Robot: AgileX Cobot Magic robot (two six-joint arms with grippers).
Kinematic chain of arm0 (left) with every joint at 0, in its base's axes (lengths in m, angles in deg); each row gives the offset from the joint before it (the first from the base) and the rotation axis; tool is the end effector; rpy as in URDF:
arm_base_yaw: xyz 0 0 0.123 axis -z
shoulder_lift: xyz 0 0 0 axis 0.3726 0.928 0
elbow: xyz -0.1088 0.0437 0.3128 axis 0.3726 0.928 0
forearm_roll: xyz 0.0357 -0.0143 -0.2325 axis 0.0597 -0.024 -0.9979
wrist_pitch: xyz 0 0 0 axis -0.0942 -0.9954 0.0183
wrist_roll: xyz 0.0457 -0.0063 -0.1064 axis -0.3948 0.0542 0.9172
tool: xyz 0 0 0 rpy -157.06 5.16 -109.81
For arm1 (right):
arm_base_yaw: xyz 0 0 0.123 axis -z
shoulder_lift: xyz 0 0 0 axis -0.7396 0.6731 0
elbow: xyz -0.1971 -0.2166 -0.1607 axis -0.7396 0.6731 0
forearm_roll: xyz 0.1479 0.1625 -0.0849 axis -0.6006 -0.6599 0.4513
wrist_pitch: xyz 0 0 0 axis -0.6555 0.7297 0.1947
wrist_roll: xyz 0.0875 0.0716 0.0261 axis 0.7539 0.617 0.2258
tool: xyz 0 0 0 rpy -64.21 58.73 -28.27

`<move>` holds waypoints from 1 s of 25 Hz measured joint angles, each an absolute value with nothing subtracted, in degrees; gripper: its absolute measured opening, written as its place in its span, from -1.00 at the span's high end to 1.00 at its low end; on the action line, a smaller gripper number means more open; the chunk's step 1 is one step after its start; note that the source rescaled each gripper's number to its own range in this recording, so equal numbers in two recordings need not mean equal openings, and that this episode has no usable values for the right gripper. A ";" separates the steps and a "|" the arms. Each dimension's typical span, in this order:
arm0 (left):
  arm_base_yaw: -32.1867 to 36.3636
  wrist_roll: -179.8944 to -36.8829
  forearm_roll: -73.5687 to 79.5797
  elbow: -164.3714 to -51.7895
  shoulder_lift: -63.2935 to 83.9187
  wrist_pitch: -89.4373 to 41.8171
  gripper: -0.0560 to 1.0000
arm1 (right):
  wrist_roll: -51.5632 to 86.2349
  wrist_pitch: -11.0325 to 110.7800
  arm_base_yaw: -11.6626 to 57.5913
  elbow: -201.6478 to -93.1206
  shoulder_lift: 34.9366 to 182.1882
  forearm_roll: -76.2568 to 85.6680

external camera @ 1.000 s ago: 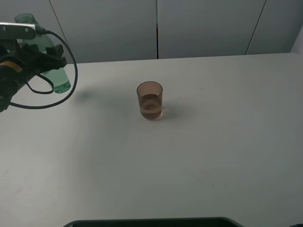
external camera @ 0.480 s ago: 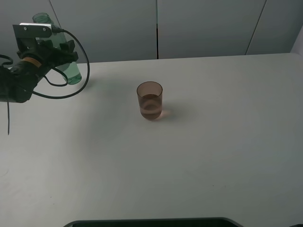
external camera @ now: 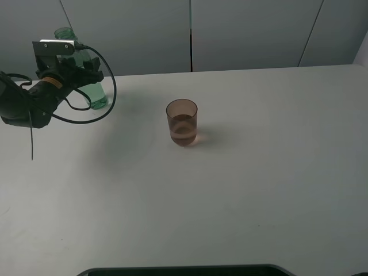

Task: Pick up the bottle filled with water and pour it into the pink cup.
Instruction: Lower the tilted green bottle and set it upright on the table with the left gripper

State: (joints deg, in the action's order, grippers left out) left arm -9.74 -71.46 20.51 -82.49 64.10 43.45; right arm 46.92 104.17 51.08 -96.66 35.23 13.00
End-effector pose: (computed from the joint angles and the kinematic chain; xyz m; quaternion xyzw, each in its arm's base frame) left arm 0.4437 -0.1028 0.1472 0.0919 0.7291 -0.1008 0.6707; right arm -0.0507 0.0022 0.2569 0.0761 0.8577 0.0113 0.5084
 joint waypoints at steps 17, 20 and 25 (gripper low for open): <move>-9.82 -71.41 21.46 -82.49 64.23 45.61 -0.92 | 46.92 104.17 51.08 -96.66 35.23 13.00; -9.82 -71.41 21.55 -82.49 64.12 45.61 -0.95 | 46.92 104.17 51.08 -96.66 35.23 13.00; -9.82 -70.58 21.55 -82.49 61.25 42.57 -0.97 | 46.92 104.17 51.08 -96.66 35.23 13.00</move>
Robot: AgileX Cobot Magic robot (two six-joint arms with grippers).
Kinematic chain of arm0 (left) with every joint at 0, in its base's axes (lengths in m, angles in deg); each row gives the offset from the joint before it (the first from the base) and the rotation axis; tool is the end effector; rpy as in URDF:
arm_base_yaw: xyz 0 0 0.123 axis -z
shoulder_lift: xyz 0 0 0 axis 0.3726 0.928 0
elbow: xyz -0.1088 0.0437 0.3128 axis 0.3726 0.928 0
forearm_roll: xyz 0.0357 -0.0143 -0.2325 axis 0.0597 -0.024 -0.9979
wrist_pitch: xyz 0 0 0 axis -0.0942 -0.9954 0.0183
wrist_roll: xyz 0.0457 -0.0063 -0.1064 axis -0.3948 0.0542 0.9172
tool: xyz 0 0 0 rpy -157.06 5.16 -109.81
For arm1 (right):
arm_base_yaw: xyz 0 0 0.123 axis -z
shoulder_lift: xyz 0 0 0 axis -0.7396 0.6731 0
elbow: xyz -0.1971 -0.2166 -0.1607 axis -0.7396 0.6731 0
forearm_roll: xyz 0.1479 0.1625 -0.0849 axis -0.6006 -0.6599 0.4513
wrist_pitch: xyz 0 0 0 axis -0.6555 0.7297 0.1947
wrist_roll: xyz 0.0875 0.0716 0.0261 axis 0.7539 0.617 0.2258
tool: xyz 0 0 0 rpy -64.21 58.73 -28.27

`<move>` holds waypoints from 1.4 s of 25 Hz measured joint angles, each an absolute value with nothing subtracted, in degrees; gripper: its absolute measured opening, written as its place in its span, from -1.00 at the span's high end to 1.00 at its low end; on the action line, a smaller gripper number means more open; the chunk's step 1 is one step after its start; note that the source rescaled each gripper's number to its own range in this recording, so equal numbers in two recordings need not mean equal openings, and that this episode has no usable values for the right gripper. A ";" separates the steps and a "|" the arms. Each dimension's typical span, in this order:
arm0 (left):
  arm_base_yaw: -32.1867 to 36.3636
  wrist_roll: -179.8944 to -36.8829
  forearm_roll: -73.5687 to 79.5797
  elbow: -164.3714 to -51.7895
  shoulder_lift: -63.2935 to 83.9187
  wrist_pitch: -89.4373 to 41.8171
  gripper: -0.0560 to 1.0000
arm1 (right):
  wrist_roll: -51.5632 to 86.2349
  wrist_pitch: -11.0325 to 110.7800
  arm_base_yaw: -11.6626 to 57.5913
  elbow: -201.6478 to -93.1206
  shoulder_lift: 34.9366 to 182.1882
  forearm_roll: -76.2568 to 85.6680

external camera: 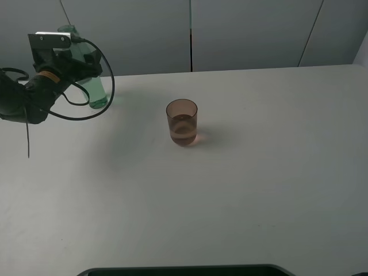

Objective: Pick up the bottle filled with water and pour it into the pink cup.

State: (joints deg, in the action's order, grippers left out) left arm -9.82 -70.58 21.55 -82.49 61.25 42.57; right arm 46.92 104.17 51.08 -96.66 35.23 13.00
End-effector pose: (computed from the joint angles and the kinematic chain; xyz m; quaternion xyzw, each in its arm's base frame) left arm 0.4415 -0.1035 0.1680 0.0939 0.7172 -0.1090 0.6819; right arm -0.0507 0.0022 0.2569 0.0761 0.8577 0.0113 0.5084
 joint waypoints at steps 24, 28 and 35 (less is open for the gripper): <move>-10.92 -67.97 19.44 -90.76 27.43 -18.08 -0.98 | 46.92 104.17 51.08 -96.66 35.23 13.00; -15.86 -66.67 19.33 -99.27 26.57 -38.98 -0.98 | 46.92 104.17 51.08 -96.66 35.23 13.00; -24.81 -68.62 17.84 -111.05 26.45 -77.70 -0.98 | 46.92 104.17 51.08 -96.66 35.23 13.00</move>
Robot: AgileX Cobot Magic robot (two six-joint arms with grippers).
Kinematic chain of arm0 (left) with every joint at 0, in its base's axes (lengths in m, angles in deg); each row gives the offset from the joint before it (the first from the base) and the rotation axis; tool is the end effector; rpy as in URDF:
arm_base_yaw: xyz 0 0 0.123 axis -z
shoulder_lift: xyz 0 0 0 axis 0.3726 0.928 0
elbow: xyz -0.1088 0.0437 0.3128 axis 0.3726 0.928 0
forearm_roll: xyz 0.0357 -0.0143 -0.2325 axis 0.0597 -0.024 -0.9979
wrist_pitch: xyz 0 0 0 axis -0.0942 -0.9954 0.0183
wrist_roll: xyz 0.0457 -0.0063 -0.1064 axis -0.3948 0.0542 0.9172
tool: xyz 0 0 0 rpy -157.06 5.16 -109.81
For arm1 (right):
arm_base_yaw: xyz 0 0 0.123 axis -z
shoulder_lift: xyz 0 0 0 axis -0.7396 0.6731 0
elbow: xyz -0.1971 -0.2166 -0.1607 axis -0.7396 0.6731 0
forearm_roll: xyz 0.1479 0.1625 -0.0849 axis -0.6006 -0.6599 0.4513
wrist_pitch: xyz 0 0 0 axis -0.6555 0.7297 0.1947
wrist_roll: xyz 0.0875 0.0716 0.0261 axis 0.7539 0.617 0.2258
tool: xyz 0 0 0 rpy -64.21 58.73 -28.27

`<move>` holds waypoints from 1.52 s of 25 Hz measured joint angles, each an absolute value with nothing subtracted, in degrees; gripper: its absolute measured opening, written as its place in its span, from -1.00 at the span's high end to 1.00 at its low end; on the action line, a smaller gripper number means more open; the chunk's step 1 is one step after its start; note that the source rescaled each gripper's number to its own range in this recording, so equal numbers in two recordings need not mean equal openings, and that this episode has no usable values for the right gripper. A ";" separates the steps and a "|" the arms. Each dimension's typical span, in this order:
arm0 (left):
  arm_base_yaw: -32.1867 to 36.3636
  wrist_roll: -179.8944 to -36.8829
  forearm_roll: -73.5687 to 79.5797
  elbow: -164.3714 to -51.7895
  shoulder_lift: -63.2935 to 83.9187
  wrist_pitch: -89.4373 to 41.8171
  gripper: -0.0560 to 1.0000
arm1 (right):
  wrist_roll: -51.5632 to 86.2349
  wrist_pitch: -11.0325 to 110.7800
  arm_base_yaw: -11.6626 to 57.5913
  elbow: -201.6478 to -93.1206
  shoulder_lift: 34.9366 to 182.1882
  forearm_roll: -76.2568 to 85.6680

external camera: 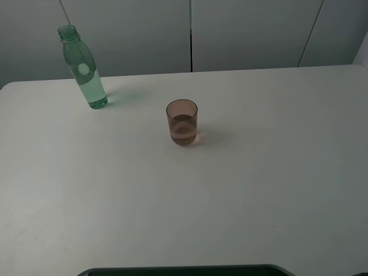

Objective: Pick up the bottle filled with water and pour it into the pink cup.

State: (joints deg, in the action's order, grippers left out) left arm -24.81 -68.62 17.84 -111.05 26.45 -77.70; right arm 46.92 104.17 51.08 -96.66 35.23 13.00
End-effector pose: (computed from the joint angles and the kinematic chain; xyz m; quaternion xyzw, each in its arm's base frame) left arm 0.3277 0.0191 0.3718 -0.0693 0.9622 0.0048 0.2633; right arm -0.0507 0.0022 0.2569 0.0761 0.8577 0.0113 0.5084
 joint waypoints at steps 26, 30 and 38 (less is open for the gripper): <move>-25.23 -74.33 16.50 -69.24 5.37 -89.79 -0.98 | 46.92 104.17 51.08 -96.66 35.23 13.00; -25.23 -74.33 16.13 -65.10 1.10 -89.79 -0.98 | 46.92 104.17 51.08 -96.66 35.23 13.00; -25.23 -74.33 15.62 -61.72 -12.33 -89.56 -0.98 | 46.92 104.17 51.08 -96.66 35.23 13.00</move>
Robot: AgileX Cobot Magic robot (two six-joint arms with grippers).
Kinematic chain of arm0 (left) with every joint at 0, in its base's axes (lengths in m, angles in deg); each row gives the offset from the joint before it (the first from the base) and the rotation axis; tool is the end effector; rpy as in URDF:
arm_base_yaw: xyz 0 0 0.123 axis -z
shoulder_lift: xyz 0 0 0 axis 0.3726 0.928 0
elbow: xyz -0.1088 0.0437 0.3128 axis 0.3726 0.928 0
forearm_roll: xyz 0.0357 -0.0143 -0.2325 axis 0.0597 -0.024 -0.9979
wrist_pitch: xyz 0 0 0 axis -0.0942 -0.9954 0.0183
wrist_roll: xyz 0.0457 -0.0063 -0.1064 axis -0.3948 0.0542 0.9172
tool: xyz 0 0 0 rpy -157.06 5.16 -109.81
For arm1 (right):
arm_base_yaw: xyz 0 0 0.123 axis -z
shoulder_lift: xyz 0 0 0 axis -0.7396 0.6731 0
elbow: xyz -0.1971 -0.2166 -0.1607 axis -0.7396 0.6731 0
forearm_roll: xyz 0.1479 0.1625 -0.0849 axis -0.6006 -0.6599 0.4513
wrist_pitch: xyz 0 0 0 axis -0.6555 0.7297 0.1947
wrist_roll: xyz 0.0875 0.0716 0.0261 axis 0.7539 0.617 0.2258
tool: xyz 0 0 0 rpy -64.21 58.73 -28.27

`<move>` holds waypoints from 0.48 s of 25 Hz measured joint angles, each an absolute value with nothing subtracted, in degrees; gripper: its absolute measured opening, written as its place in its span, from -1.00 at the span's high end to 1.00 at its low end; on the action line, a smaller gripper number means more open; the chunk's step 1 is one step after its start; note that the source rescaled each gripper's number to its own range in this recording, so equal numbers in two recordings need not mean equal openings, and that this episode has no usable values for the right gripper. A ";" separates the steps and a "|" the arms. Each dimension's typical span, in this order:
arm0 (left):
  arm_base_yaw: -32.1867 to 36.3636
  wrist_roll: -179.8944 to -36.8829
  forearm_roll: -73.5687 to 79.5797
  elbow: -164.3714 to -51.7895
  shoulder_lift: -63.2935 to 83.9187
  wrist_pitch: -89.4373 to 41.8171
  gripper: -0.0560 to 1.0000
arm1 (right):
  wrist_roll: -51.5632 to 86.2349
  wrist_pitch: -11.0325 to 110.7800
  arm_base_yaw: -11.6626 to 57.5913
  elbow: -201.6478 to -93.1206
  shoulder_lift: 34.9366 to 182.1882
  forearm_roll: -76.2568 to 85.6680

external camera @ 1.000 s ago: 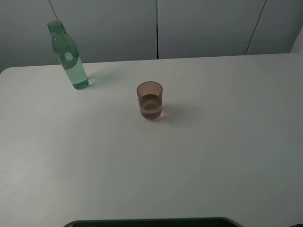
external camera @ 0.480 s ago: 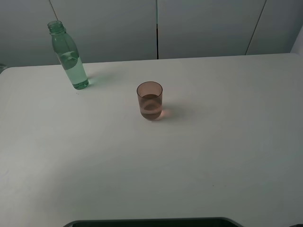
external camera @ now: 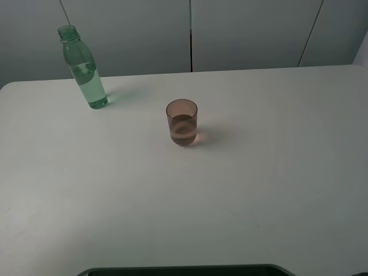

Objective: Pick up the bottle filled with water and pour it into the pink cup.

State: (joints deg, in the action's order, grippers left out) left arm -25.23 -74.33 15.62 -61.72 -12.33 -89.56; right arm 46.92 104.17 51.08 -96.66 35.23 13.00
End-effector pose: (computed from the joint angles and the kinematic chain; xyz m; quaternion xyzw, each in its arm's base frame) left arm 0.0690 0.0024 0.2618 -0.0313 0.9970 -0.0053 0.0709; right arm -0.0507 0.0022 0.2569 0.0761 0.8577 0.0113 0.5084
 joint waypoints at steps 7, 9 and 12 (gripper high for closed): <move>-25.23 -77.18 13.30 -60.73 -27.11 -85.53 -0.98 | 46.92 104.17 51.08 -96.66 35.23 13.00; -25.23 -78.04 13.03 -60.71 -31.37 -84.42 -0.98 | 46.92 104.17 51.08 -96.66 35.23 13.00; -25.23 -78.86 12.79 -59.41 -38.24 -82.81 -0.98 | 46.92 104.17 51.08 -96.66 35.23 13.00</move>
